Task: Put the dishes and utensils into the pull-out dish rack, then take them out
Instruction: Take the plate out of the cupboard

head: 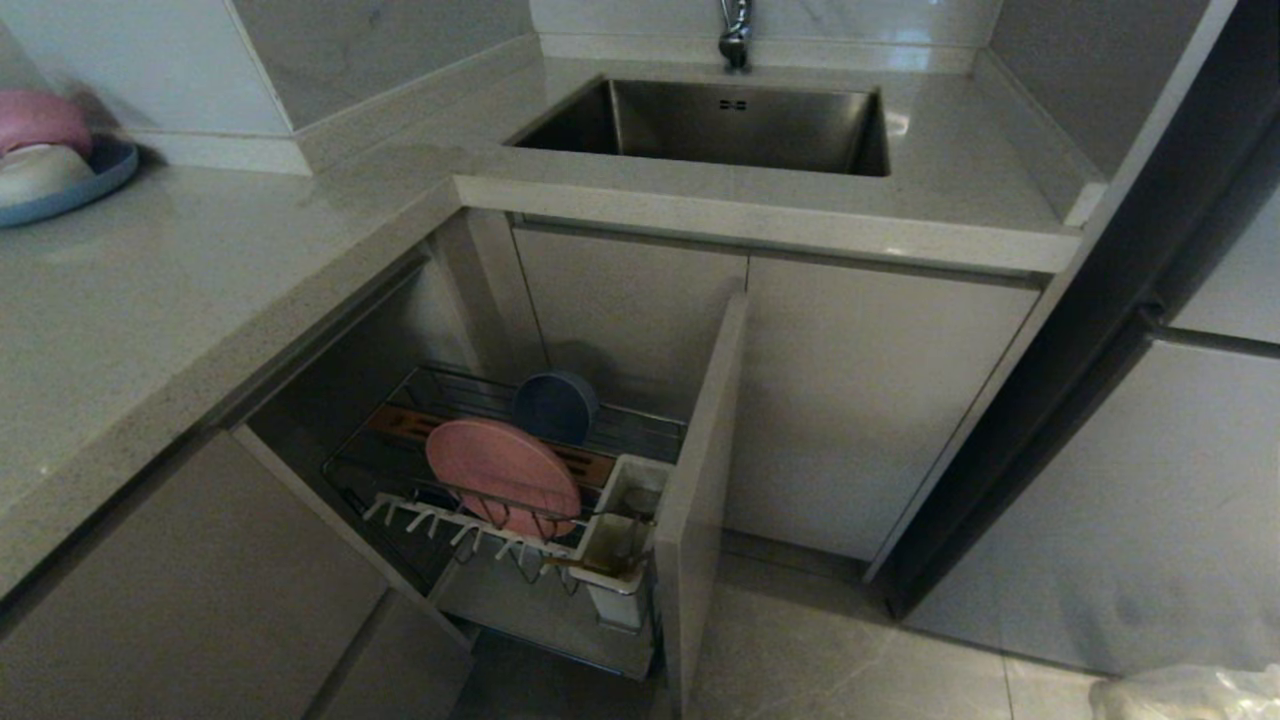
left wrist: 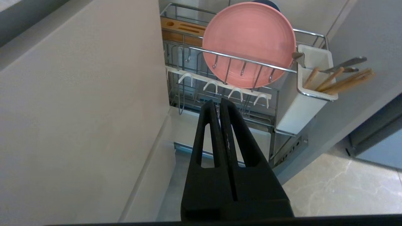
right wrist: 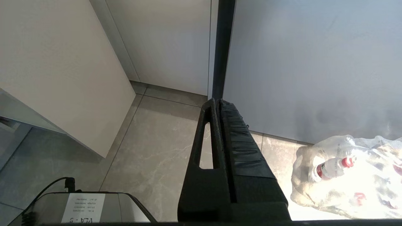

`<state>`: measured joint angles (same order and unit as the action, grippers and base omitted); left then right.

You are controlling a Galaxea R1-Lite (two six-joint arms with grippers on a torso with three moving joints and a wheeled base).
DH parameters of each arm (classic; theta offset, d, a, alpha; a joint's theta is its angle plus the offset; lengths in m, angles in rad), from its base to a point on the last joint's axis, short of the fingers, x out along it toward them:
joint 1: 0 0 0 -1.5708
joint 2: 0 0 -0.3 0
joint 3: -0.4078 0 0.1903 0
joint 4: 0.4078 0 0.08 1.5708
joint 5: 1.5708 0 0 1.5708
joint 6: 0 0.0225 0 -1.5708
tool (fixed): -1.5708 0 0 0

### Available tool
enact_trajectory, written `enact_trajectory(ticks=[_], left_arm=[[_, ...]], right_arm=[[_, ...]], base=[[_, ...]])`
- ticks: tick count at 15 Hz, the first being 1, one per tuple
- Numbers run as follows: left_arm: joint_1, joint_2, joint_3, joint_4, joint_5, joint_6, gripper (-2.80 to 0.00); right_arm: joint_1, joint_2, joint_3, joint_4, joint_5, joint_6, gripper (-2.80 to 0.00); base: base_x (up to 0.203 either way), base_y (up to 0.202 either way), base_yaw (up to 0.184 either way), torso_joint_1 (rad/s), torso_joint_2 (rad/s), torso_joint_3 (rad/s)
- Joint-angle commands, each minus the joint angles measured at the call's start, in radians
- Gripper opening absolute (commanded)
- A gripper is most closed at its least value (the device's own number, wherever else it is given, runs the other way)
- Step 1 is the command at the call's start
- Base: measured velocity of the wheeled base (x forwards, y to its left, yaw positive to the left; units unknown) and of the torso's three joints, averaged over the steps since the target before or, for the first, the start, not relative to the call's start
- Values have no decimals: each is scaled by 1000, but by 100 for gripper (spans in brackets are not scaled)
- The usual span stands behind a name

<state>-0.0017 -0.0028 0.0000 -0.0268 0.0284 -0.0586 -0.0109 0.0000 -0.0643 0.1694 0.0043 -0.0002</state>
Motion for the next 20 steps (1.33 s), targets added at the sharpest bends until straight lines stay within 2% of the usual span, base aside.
enact_trajectory(ticks=[1, 3, 4, 6, 9, 10, 12, 14, 17, 19, 20], left_arm=[[0, 3, 9, 0, 5, -5, -280], [0, 1, 6, -15, 7, -4, -280], [0, 1, -15, -65, 8, 3, -280], [2, 2, -130, -135, 5, 16, -280], [4, 64, -425, -95, -18, 51, -280], [9, 133, -520, -85, -23, 40, -280], [28, 309, -714, -81, -27, -50, -280], [66, 478, -883, -79, -29, -206, -280], [77, 716, -1071, -72, -15, -450, -280], [22, 859, -1168, -47, 32, -568, -280], [-51, 907, -1198, -31, 87, -593, -280]], right_arm=[[0, 0, 0, 1, 0, 0, -280], [0, 0, 0, 1, 0, 0, -280], [0, 0, 0, 1, 0, -1, -280], [0, 0, 0, 1, 0, 0, -280], [0, 0, 0, 1, 0, 0, -280], [0, 0, 0, 1, 0, 0, -280], [0, 0, 0, 1, 0, 0, -280], [0, 0, 0, 1, 0, -1, -280], [0, 0, 0, 1, 0, 0, -280], [0, 0, 0, 1, 0, 0, -280], [0, 0, 0, 1, 0, 0, -280]], base=[[0, 0, 0, 0, 0, 0], [0, 0, 0, 0, 0, 0], [0, 0, 0, 0, 0, 0], [0, 0, 0, 0, 0, 0], [0, 0, 0, 0, 0, 0], [0, 0, 0, 0, 0, 0], [0, 0, 0, 0, 0, 0], [0, 0, 0, 0, 0, 0], [0, 0, 0, 0, 0, 0], [0, 0, 0, 0, 0, 0], [0, 0, 0, 0, 0, 0]])
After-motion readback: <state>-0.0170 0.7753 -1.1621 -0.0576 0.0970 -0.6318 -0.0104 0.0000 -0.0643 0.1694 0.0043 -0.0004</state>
